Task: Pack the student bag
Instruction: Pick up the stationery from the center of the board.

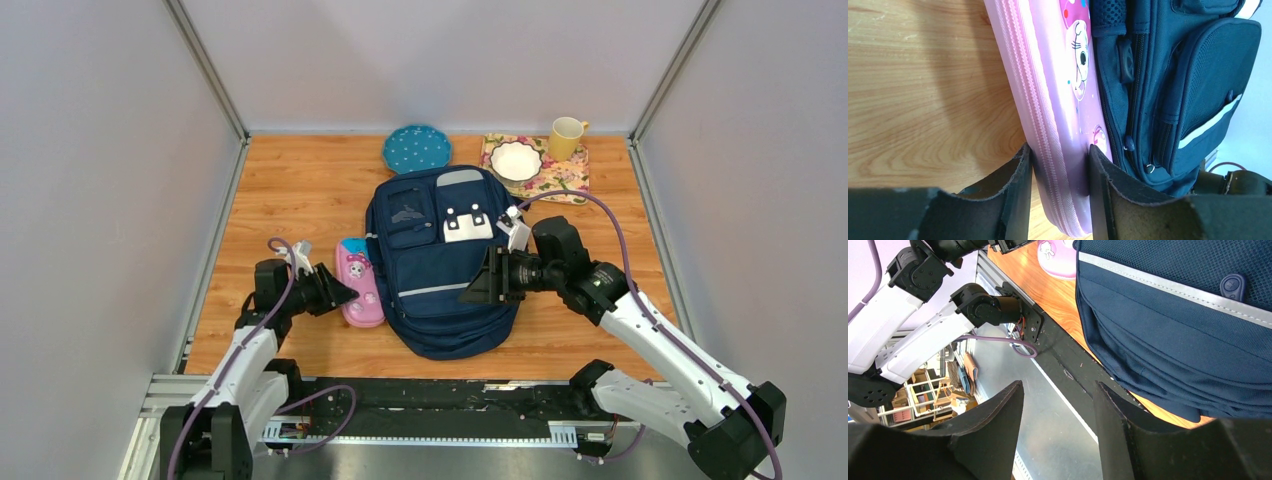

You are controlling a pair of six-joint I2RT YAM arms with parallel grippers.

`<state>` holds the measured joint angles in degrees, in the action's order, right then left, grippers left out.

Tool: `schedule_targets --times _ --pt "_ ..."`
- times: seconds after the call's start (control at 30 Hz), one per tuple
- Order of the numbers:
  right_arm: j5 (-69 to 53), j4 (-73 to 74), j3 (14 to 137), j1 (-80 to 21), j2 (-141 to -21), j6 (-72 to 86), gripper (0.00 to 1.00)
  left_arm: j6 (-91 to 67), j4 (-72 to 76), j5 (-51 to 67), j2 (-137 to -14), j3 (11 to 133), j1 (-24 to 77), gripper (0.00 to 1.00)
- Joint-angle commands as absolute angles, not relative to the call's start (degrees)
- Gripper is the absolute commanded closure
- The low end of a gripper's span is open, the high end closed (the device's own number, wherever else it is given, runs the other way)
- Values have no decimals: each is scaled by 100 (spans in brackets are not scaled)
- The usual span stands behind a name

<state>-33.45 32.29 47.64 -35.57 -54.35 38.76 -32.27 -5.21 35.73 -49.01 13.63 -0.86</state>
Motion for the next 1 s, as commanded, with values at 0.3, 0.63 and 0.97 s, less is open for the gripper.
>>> schedule_targets --times 0.3,0.63,0.97 --pt "-3331 3015 4729 -3595 -5282 3946 44 -2338 -2399 2031 -3402 2320 -26 100" --pt "-3603 2401 4465 -3630 -5256 4324 44 -2487 -2637 2653 -2804 3488 -18 100" --pt "-3648 1477 4184 -3946 -5291 5053 25 -5110 393 4560 -2602 2778 -18 100"
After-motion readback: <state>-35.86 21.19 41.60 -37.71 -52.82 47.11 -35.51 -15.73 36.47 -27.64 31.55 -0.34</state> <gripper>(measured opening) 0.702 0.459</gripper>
